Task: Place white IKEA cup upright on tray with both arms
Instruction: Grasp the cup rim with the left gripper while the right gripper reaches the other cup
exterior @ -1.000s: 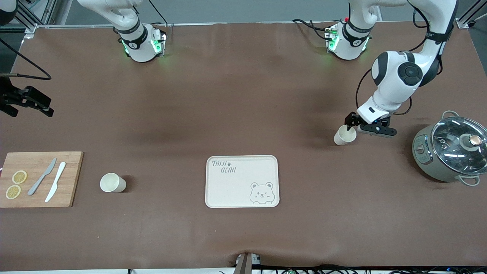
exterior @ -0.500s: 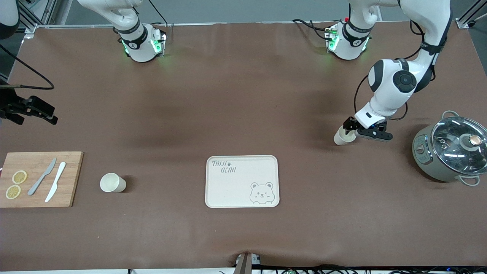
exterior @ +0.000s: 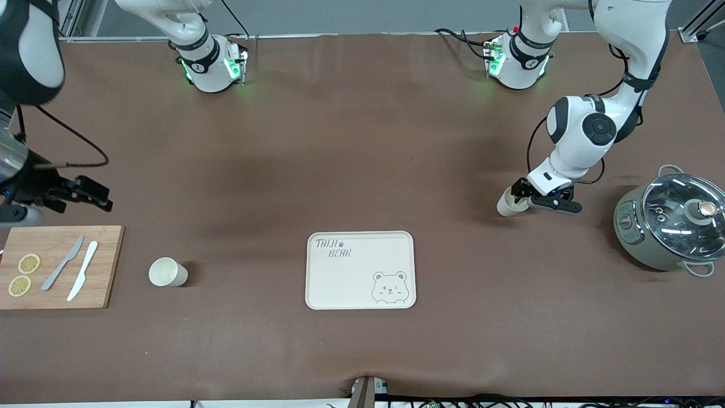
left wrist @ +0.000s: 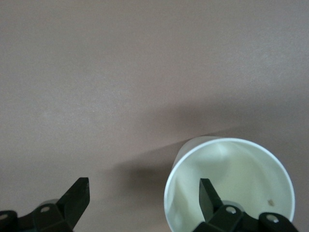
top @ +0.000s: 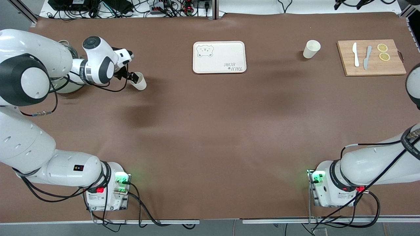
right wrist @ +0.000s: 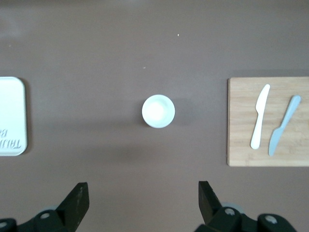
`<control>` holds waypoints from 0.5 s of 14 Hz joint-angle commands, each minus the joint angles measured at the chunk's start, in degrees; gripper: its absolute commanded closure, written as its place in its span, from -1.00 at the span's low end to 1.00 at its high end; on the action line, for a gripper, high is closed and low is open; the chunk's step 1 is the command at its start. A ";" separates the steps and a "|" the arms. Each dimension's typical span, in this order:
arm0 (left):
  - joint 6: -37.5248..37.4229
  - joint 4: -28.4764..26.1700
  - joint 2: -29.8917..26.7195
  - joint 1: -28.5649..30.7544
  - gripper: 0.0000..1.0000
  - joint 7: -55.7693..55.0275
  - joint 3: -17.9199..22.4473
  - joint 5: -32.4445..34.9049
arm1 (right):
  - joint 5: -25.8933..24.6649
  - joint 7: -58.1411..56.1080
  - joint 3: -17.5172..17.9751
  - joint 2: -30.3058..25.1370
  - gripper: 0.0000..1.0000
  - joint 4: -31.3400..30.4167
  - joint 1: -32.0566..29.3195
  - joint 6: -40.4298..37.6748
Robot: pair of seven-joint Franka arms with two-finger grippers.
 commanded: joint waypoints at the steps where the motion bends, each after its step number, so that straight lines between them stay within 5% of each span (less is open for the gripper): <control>1: 0.56 0.61 0.24 0.03 0.99 -0.87 -0.27 0.57 | -1.00 -0.23 0.04 4.46 -1.00 1.39 -0.08 3.16; 7: 0.56 1.40 0.85 -0.32 1.00 -1.31 -0.27 0.48 | -4.34 -0.32 -0.04 12.98 -1.00 1.48 -1.13 9.23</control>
